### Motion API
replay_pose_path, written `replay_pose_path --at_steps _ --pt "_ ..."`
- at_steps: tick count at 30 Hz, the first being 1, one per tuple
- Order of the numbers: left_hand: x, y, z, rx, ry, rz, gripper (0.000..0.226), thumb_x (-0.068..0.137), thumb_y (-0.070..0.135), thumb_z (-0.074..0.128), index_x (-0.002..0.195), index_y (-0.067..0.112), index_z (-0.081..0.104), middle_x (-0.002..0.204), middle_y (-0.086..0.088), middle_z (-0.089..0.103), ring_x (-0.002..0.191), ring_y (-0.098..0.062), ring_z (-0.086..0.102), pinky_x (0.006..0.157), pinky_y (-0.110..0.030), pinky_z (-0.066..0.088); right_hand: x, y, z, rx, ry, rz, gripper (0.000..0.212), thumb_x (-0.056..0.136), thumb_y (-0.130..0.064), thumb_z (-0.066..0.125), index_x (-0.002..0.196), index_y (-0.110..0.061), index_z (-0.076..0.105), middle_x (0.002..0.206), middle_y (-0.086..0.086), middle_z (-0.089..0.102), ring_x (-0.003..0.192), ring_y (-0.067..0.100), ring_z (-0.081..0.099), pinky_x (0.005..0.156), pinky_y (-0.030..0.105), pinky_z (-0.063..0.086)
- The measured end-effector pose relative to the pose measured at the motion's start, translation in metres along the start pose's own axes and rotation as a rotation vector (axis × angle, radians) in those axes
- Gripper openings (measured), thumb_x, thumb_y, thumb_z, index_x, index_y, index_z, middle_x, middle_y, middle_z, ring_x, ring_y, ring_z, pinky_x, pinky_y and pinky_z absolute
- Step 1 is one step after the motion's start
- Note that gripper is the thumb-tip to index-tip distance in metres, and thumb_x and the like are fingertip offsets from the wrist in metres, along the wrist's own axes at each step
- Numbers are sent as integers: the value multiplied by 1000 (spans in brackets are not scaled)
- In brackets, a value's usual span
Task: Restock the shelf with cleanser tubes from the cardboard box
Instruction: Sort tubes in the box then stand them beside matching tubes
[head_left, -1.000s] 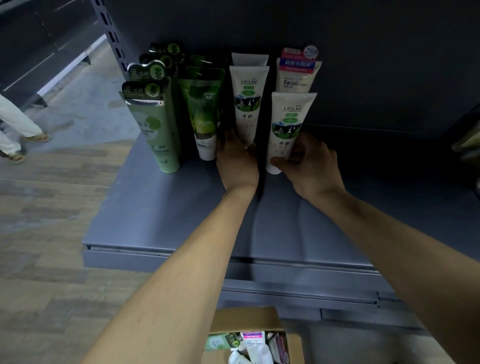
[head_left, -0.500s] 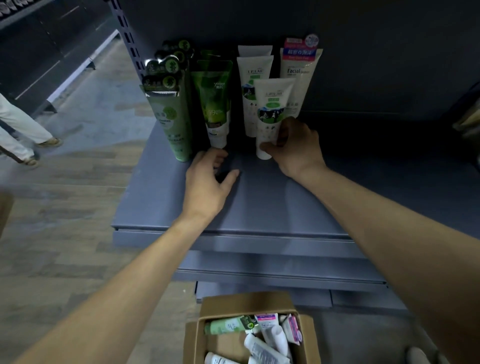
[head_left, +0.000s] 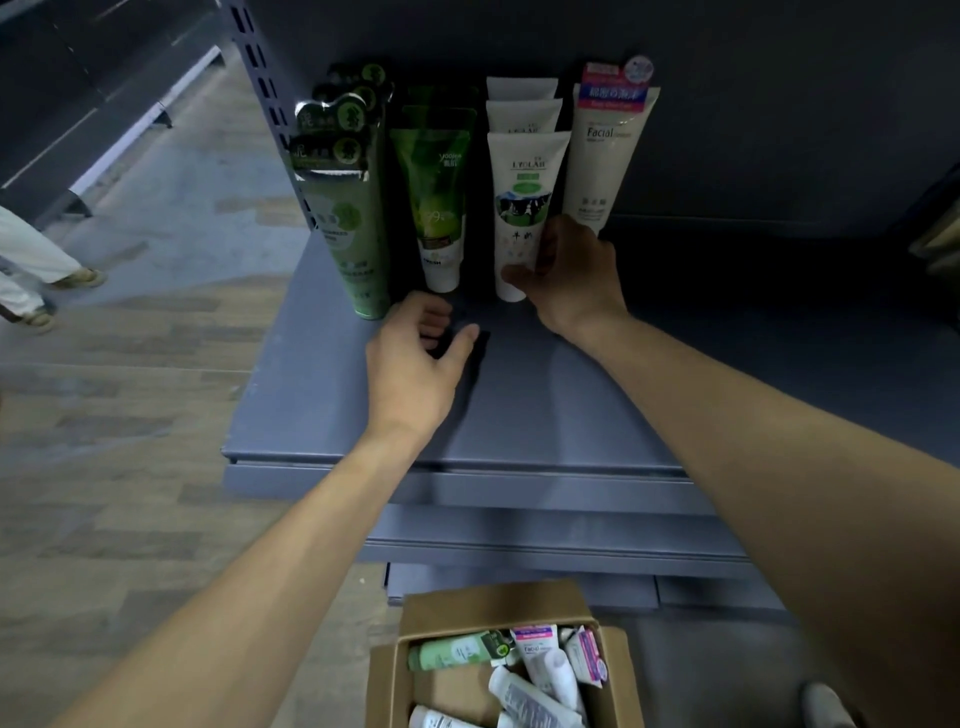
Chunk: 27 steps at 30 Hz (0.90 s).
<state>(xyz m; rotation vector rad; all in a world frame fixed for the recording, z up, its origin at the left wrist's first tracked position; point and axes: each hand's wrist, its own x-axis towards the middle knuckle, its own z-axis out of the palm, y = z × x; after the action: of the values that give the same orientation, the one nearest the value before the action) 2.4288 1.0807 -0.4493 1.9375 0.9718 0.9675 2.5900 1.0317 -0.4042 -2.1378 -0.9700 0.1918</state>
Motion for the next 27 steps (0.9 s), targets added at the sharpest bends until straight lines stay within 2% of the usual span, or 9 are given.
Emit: replay_pose_path --at_steps 15,21,24,27 --pt "1 -1 1 -47 19 -7 27 83 31 75 100 13 63 89 2 66 83 -13 63 76 -35 56 7 -2 4 13 23 26 38 81 -25 77 111 -10 59 113 5 67 105 20 64 80 25 47" --pt "1 -1 1 -13 16 18 27 84 32 74 100 14 61 90 2 65 84 -13 61 75 -29 54 6 -3 4 -14 26 30 39 81 -26 78 111 -9 59 114 6 67 108 22 62 80 24 45" --pt "2 -2 0 25 10 41 27 85 32 73 99 14 59 92 -2 64 83 -15 60 74 -30 53 -5 1 -1 -132 -68 95 55 74 -40 81 114 -9 58 116 8 64 111 25 58 77 26 44" --pt "2 -3 -1 32 -7 22 28 85 32 72 101 13 60 93 -4 64 83 -15 60 75 -33 54 -27 0 -20 -233 -122 126 69 75 -47 79 127 -8 54 125 9 60 117 28 55 80 26 43"
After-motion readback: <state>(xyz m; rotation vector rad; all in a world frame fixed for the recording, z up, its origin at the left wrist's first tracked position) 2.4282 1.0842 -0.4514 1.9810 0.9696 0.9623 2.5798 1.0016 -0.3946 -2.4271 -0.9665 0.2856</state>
